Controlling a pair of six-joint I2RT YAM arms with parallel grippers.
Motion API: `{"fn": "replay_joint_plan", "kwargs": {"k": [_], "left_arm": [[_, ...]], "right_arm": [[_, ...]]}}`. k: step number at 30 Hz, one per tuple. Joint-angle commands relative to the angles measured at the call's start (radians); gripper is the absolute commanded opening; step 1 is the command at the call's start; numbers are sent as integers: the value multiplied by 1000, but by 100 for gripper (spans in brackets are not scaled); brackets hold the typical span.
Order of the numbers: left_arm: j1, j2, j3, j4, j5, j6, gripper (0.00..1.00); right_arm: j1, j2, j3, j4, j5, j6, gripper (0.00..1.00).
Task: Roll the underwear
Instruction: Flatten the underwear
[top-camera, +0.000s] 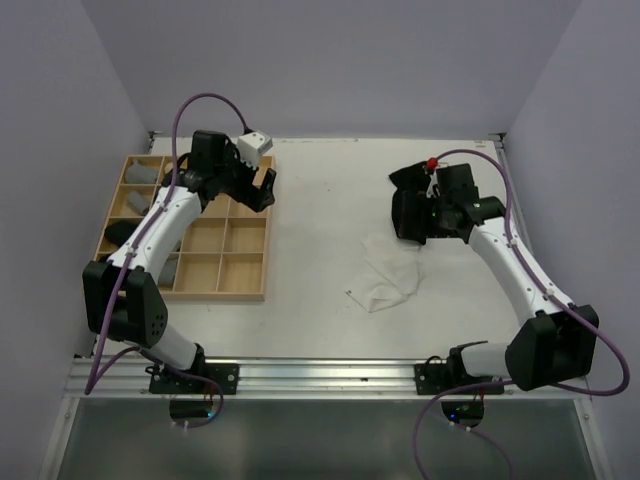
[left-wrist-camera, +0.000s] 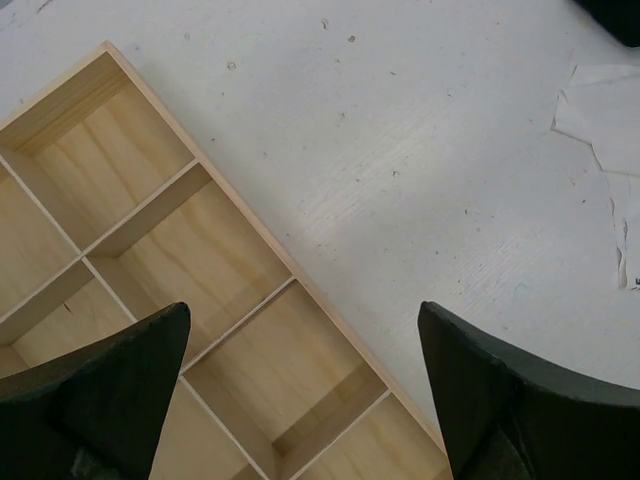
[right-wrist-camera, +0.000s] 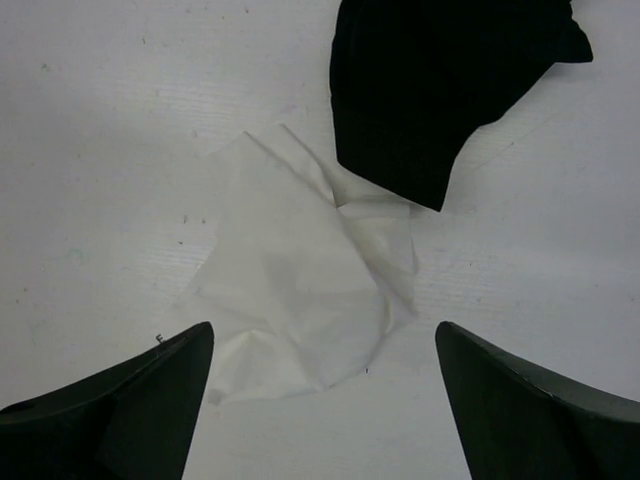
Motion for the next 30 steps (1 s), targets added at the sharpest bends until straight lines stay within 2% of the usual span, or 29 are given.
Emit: {"fn": "replay_joint_plan", "kwargs": {"k": [1, 2, 3, 8, 12, 20, 23, 24, 26, 27, 30], "left_arm": [[-12, -7, -6, 30, -20, -21, 100], [-12, -6, -6, 27, -22, -24, 100], [-12, -6, -5, 25, -20, -25, 100], [-14, -20, -14, 24, -35, -35, 100], [-14, -30, -34, 30, -48, -42, 100], [-14, -55, -62, 28, -64, -47, 100], [-14, -62, -72, 21, -74, -48, 100], [-14, -64, -77, 19, -77, -50, 100], [-14, -67, -80, 13, -87, -47, 100], [-12, -70, -83, 12, -91, -39, 100], [-12, -67, -86, 12, -95, -30, 100]], "right_arm": [[0, 40, 8, -16, 46, 31, 94], [0, 61, 18, -22, 76, 37, 91], [2, 90, 43, -35, 90, 45, 83], [0, 290, 129, -40, 136, 97, 57], [0, 443, 199, -13, 185, 111, 49], [-10, 782, 461, 30, 241, 112, 43], [-49, 916, 642, 27, 245, 114, 44], [-63, 984, 754, 23, 238, 129, 44], [-95, 1042, 868, 9, 212, 140, 45], [-99, 1077, 975, 3, 200, 147, 47], [-98, 1102, 1133, -57, 129, 134, 53]]}}
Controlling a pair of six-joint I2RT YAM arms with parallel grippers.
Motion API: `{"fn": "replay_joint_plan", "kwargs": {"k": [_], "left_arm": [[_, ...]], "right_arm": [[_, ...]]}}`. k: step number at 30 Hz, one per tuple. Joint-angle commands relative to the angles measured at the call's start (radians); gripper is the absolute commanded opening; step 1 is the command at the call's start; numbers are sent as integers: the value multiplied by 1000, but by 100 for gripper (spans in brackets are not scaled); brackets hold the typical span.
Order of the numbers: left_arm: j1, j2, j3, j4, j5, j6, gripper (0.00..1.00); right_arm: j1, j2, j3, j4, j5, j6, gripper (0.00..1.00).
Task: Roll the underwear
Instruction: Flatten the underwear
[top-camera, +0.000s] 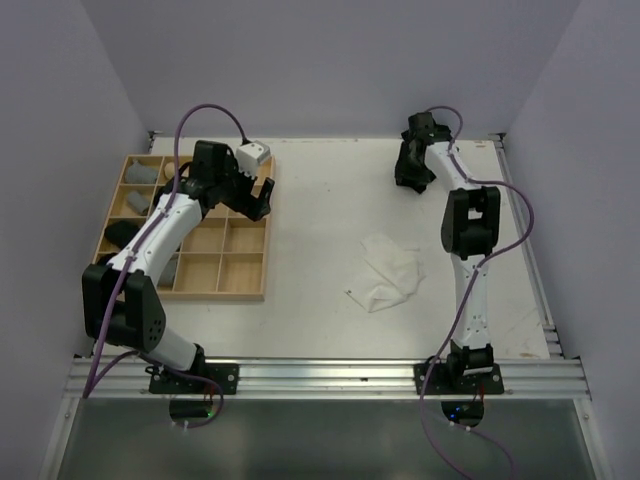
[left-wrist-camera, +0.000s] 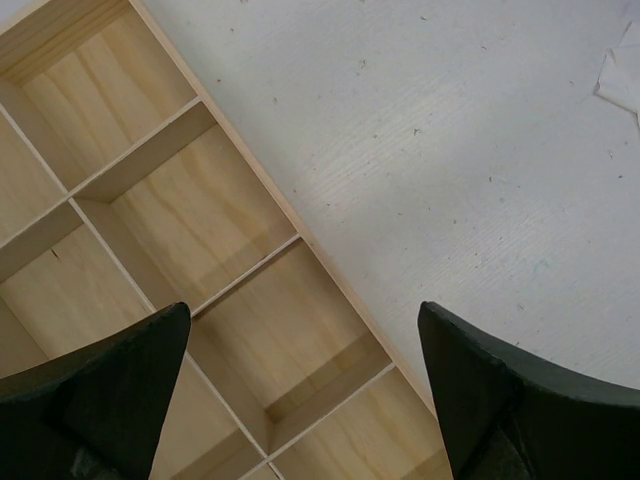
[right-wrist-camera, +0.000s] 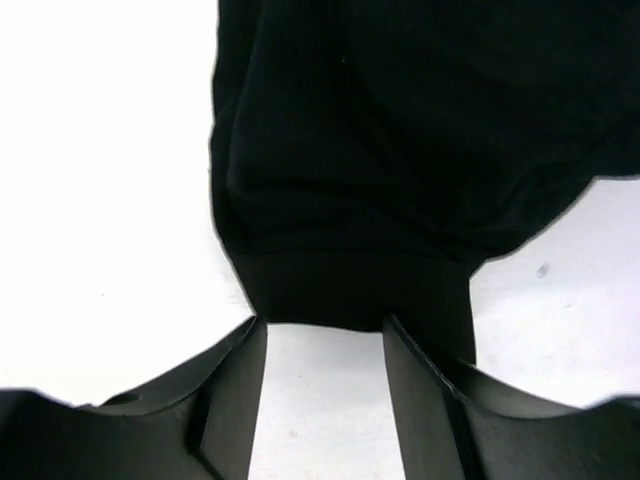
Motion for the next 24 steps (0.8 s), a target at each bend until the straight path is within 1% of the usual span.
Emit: {"fn": "replay_joint_plan", "kwargs": {"k": [1, 2, 3, 4, 5, 6, 7, 8, 9, 11, 12, 14, 15, 16, 18, 19, 20, 21, 22, 24], "left_arm": [[-6, -34, -5, 18, -12, -9, 100], [-6, -30, -7, 21, -6, -10, 100], [-6, -29, -10, 25, 2, -13, 100], [-6, -20, -10, 28, 27, -19, 100], [-6, -17, -18, 31, 43, -21, 100], [-6, -9, -25, 31, 88, -15, 100], [-6, -6, -31, 30, 111, -7, 100], [-6, 0, -44, 25, 137, 7, 100], [-6, 3, -50, 18, 165, 22, 100], [-7, 8, -79, 10, 235, 57, 100], [-7, 11, -87, 5, 278, 74, 100], [-15, 14, -114, 2, 313, 91, 95], [-20, 16, -123, 4, 349, 99, 92], [-29, 17, -134, 10, 363, 97, 85], [-73, 19, -168, 33, 373, 90, 81], [-124, 19, -182, 45, 372, 85, 75], [-153, 20, -214, 62, 369, 73, 73], [-181, 17, -234, 111, 358, 36, 71], [-228, 19, -273, 140, 357, 15, 65], [-268, 25, -312, 229, 322, -60, 62]], "right_arm": [[-8, -40, 148, -51, -84, 3, 55], [12, -77, 124, -46, -110, -17, 57], [29, -133, 13, -27, -130, -53, 64], [46, -190, -63, -1, -143, -70, 68], [75, -311, -138, 41, -184, -92, 72], [87, -363, -282, 55, -222, -98, 77], [95, -411, -350, 72, -261, -98, 77], [110, -500, -411, 90, -297, -98, 78], [120, -535, -521, 95, -314, -89, 78], [155, -626, -660, 110, -338, -95, 77], [166, -654, -697, 113, -344, -94, 75], [201, -684, -783, 124, -351, -101, 71], [210, -706, -803, 124, -342, -103, 70], [219, -712, -820, 125, -324, -104, 68], [236, -717, -855, 127, -293, -104, 66], [238, -718, -866, 136, -273, -103, 65], [238, -717, -881, 142, -264, -100, 62], [238, -706, -886, 145, -252, -97, 61], [239, -700, -889, 150, -238, -95, 58], [239, -680, -889, 150, -221, -103, 57]]}}
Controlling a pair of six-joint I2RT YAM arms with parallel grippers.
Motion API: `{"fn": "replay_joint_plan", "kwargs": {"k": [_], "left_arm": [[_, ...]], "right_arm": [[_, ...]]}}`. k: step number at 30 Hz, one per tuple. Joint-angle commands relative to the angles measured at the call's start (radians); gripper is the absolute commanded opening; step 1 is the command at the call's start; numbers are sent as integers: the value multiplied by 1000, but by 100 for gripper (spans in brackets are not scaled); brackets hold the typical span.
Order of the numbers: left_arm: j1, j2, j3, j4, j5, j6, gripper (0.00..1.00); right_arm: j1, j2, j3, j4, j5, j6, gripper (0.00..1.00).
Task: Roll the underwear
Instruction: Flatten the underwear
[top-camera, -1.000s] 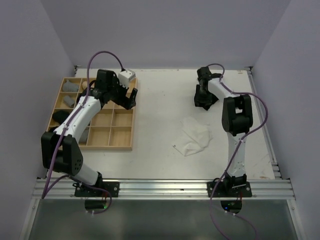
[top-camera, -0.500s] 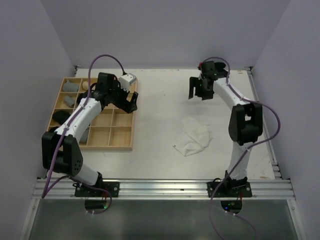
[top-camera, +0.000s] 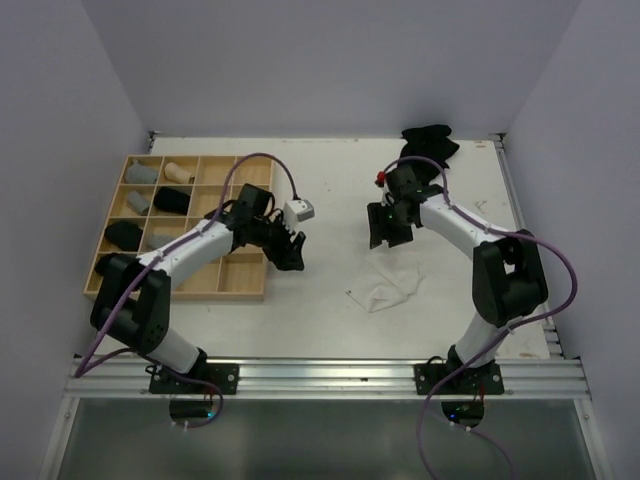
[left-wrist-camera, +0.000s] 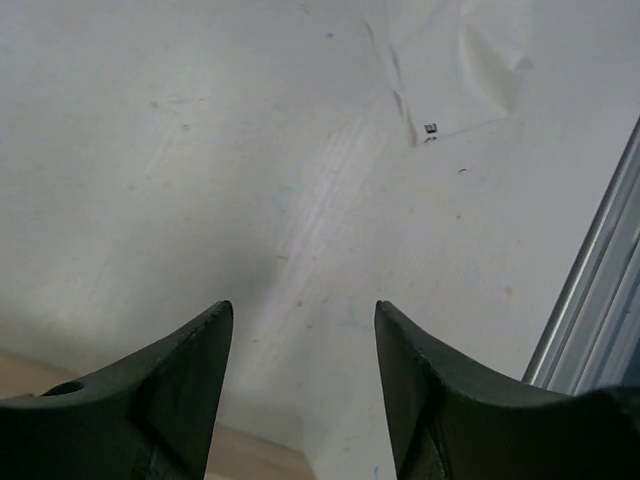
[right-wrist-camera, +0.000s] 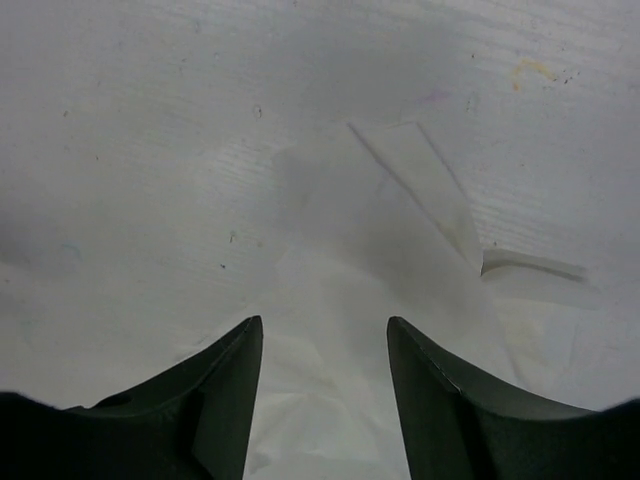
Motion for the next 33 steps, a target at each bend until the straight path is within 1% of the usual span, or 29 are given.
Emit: {"fn": "replay_joint_plan", "kwargs": {"k": [1, 3, 6, 7, 9, 13, 15, 19, 23, 24, 30, 32, 33], "left_arm": [[-101, 15, -83, 178, 13, -115, 62], [-128, 38, -102, 241, 4, -182, 62], [-181, 73, -123, 307, -28, -242, 62], [-207, 84, -123, 320, -43, -241, 62], [-235, 118, -119, 355, -71, -284, 63], [-286, 173, -96, 409, -66, -327, 63], [-312, 205, -85, 430, -71, -347, 64], [-347, 248, -54, 447, -95, -368, 65], [-355, 288, -48, 449, -129, -402, 65], [-356, 296, -47, 482, -135, -405, 65], [-382, 357, -7, 470, -181, -414, 62], [-389, 379, 15, 467, -184, -419, 62], [-389, 382, 21, 434, -194, -419, 62]], "right_arm": [[5, 36, 5, 48, 55, -22, 56], [7, 54, 3, 47, 61, -27, 55], [8, 68, -12, 56, 59, -28, 53], [8, 68, -17, 58, 61, -28, 50], [8, 68, -21, 56, 61, -27, 49], [10, 42, -27, 38, 58, -22, 44], [10, 16, -30, 30, 58, -13, 44], [10, -48, -26, -13, 67, 3, 51], [10, -104, -38, -30, 64, 30, 52], [10, -114, -43, -30, 61, 35, 52], [17, -107, -98, -7, 56, 59, 52], [22, -102, -129, 24, 53, 65, 52], [27, -96, -139, 33, 52, 69, 52]]}}
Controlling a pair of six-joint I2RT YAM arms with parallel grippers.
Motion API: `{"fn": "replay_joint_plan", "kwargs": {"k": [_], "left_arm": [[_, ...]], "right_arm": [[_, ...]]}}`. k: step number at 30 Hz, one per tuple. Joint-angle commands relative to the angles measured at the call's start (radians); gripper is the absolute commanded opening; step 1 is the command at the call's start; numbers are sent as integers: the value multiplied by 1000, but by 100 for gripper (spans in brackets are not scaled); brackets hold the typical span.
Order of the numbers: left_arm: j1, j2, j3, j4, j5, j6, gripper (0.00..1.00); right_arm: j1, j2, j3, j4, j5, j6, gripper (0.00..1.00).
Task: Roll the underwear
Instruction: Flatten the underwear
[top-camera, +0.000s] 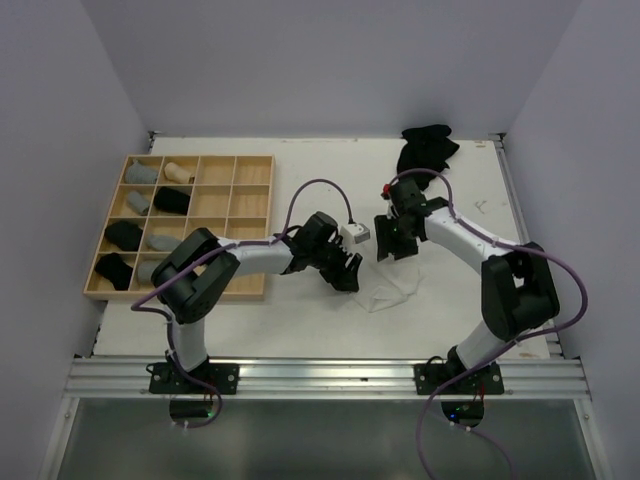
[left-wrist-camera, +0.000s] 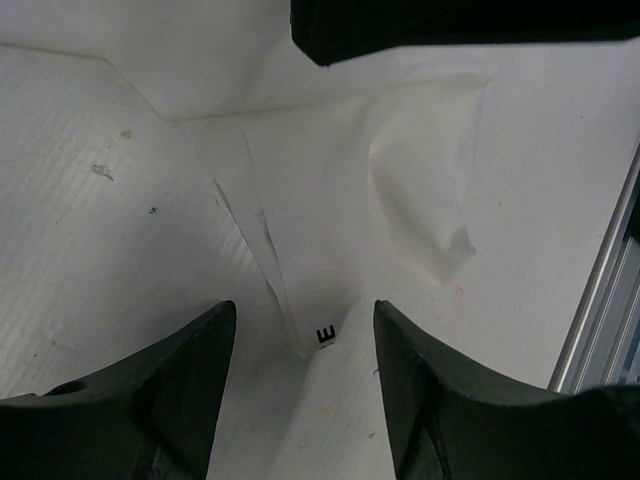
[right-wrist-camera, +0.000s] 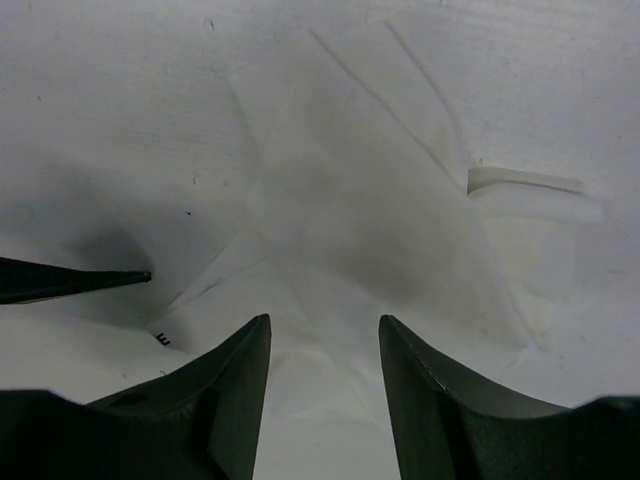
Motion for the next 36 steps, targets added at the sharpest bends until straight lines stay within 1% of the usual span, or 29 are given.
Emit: {"fn": "replay_joint_plan", "kwargs": {"k": [1, 3, 6, 7, 8, 9, 11, 12, 13, 19, 25, 27, 31, 33, 34, 35, 36], "left_arm": [[-14, 52, 15, -44, -74, -20, 62], [-14, 45, 12, -42, -79, -15, 62], [-14, 38, 11, -45, -79, -12, 63], [-14, 38, 12, -48, -82, -14, 63], [-14, 38, 14, -56, -83, -12, 63], [-14, 36, 14, -59, -85, -11, 63], [-14, 32, 12, -64, -94, -11, 63], [-14, 30, 12, -65, -96, -9, 63], [-14, 29, 12, -68, -97, -8, 63], [-14, 16, 1, -59, -94, -9, 63], [-12, 41, 8, -56, -91, -17, 61], [-14, 51, 17, -59, -111, -15, 59], [-14, 58, 24, -58, -126, -9, 58], [-11, 32, -6, -29, -91, 0, 61], [-9, -2, -18, 16, -80, 6, 62], [-3, -20, -46, 51, -52, 23, 65], [1, -39, -57, 65, -41, 37, 66]], "right_arm": [[16, 11, -45, 56, 1, 30, 51], [21, 44, -62, 76, 2, 33, 50], [28, 77, -92, 105, 20, 45, 44], [27, 79, -99, 108, 31, 48, 35], [28, 79, -99, 107, 33, 51, 31], [27, 68, -101, 104, 39, 53, 21], [27, 51, -87, 88, 53, 53, 12], [27, 30, -79, 78, 56, 53, 4], [28, 15, -58, 55, 57, 55, 0], [27, -109, 16, -27, 54, 68, 0], [27, -176, 4, -67, 45, 82, 0], [27, -180, -6, -70, 44, 84, 0], [25, -222, -23, -96, 65, 101, 0], [24, -265, -20, -114, 67, 104, 0], [24, -280, -13, -137, 89, 101, 0], [24, -301, -12, -149, 93, 98, 0], [22, -312, -10, -165, 94, 95, 0]]}}
